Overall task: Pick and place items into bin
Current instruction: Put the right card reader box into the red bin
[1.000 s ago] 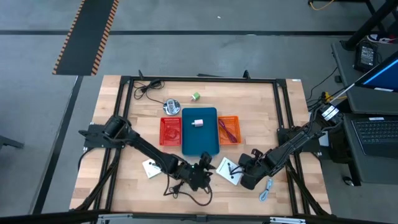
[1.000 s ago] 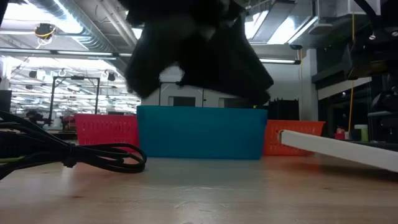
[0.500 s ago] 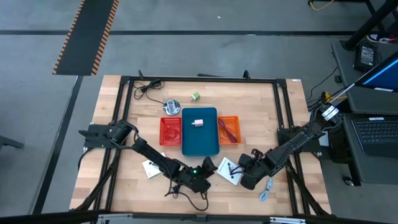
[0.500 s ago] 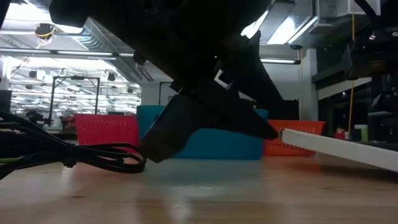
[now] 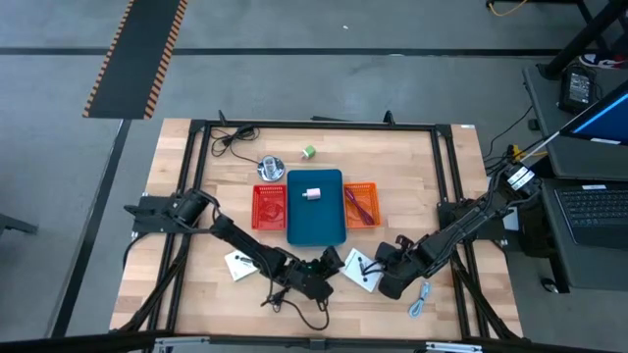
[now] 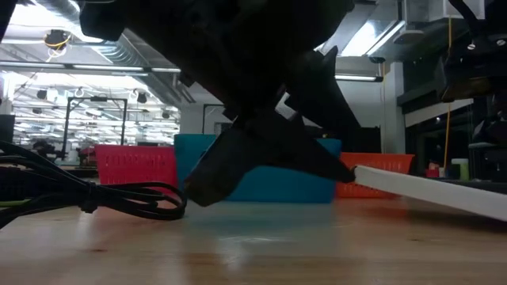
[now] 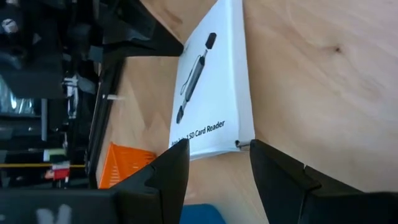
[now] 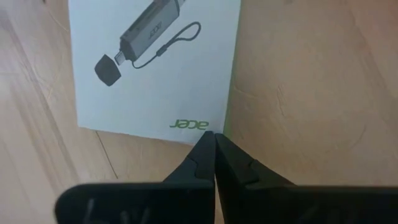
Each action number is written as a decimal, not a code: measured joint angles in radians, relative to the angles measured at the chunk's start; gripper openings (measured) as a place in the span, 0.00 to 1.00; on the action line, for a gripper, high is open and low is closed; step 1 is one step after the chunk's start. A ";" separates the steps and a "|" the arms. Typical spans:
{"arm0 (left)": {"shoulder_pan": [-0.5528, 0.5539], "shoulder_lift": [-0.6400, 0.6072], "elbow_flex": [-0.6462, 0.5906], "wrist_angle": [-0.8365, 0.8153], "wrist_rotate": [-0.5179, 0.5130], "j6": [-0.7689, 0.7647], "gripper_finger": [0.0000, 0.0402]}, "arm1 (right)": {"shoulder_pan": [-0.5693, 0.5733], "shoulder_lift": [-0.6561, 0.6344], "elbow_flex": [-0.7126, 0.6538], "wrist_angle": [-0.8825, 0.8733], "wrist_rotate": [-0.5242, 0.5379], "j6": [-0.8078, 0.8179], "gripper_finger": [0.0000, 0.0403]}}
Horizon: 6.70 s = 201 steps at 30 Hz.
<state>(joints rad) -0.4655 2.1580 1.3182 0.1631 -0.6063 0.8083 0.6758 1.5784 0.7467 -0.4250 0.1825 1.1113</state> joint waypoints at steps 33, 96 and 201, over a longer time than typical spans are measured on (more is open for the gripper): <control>0.047 0.032 0.004 0.037 0.092 0.060 0.41 | -0.016 0.000 0.000 0.017 -0.005 0.001 0.00; -0.191 -0.019 0.104 0.072 -0.484 0.148 0.05 | -0.011 -0.220 0.152 -0.123 0.116 -0.232 0.00; 0.046 -0.367 0.577 -1.733 -0.103 -1.090 0.05 | -0.177 -0.350 0.002 0.238 0.532 -0.754 0.00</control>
<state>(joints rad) -0.4190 1.7912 1.8947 -1.5699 -0.7095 -0.2820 0.4992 1.2285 0.7485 -0.1865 0.7143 0.3569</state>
